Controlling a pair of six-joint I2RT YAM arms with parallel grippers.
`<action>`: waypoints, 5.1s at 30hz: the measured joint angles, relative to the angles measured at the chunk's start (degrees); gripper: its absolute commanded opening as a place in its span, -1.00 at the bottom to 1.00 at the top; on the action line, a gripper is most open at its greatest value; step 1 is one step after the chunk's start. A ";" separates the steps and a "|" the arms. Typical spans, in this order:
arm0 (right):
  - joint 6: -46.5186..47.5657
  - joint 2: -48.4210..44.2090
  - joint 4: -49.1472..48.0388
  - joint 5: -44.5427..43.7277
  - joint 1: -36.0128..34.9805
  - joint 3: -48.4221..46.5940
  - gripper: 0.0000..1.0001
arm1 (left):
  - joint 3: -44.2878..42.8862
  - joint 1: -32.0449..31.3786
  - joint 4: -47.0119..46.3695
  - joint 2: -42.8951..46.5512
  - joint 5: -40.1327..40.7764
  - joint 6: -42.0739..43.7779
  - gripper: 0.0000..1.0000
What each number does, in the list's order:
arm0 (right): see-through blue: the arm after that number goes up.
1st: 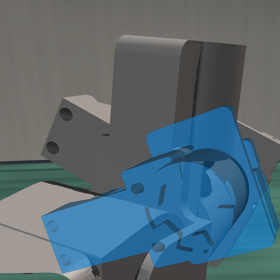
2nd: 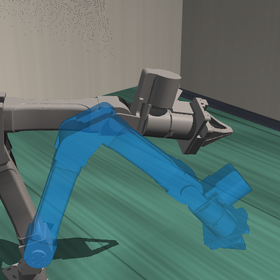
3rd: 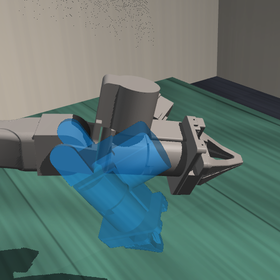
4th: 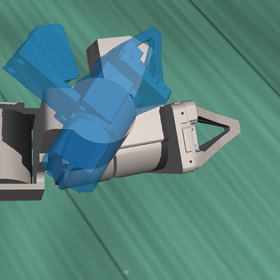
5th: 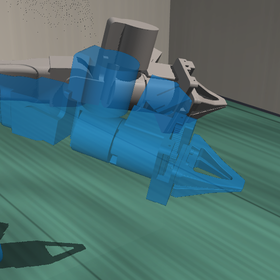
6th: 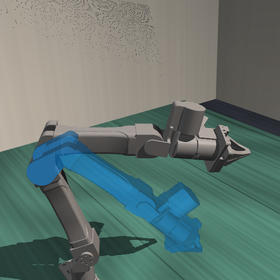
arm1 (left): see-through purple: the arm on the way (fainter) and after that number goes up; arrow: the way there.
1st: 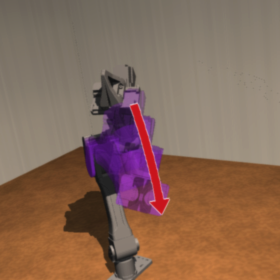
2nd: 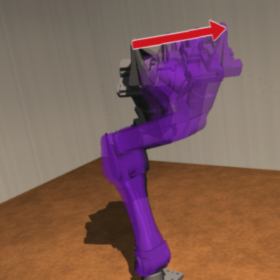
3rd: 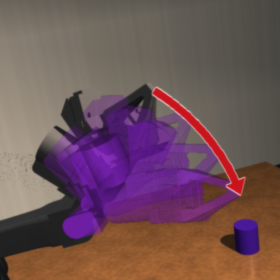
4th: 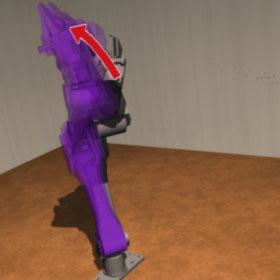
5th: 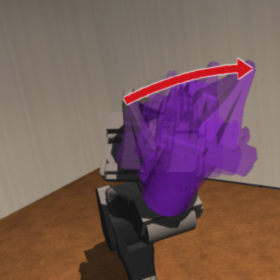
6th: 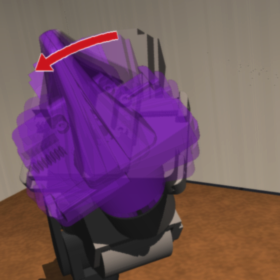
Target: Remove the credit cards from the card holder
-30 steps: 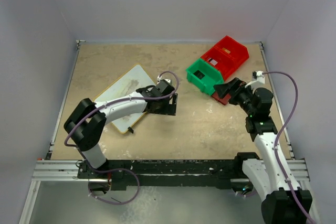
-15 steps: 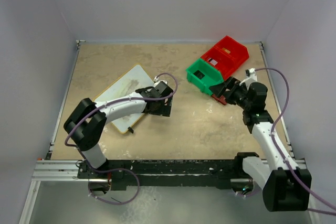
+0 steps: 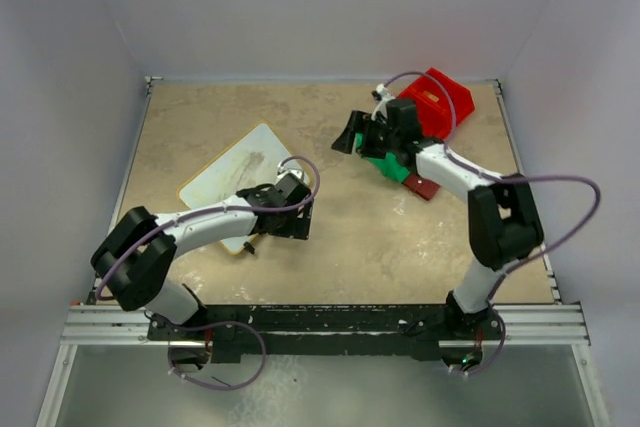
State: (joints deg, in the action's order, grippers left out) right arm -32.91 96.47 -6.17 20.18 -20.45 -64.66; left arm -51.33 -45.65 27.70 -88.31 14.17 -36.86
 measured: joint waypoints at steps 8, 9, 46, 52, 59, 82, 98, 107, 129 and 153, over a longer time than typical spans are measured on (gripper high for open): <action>4.37 20.46 5.70 -7.04 -6.45 -22.05 0.73 | 5.07 0.00 -4.83 3.74 -4.96 0.02 0.62; 4.83 21.88 6.45 -7.63 -6.93 -23.58 0.73 | 5.20 0.00 -5.16 3.74 -5.31 0.02 0.62; 10.12 11.80 15.91 -20.41 -12.85 -22.18 0.99 | 7.50 0.61 -9.29 1.88 0.22 -0.35 0.61; 6.40 1.86 15.76 -27.80 -12.26 -11.19 0.99 | 6.21 3.54 -9.38 0.48 1.53 -0.02 0.61; 3.78 -6.54 16.46 -31.39 -12.04 -2.69 1.00 | 3.63 8.63 -9.33 -2.36 2.89 0.96 0.61; 1.31 -21.29 20.70 -37.53 -10.23 4.17 1.00 | 0.87 24.87 -10.62 -5.77 4.26 2.97 0.60; 0.24 -22.45 20.57 -37.22 -10.23 6.84 1.00 | 5.35 26.16 -14.12 -2.25 6.14 -3.06 0.60; 0.11 -22.62 20.68 -37.22 -10.23 8.02 1.00 | 5.35 36.87 -11.39 -2.25 9.46 -3.02 0.60; 9.22 -13.90 16.76 -28.26 1.86 4.87 1.00 | 7.13 43.32 -9.40 2.51 -2.05 -1.46 0.56; 18.84 5.92 17.09 -10.21 1.62 -6.58 0.84 | 3.43 43.32 -0.35 27.63 -20.20 11.06 0.59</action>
State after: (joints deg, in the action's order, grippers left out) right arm -14.06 102.39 10.92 9.98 -18.83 -71.24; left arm -47.90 -2.33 27.35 -60.69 -6.02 -25.80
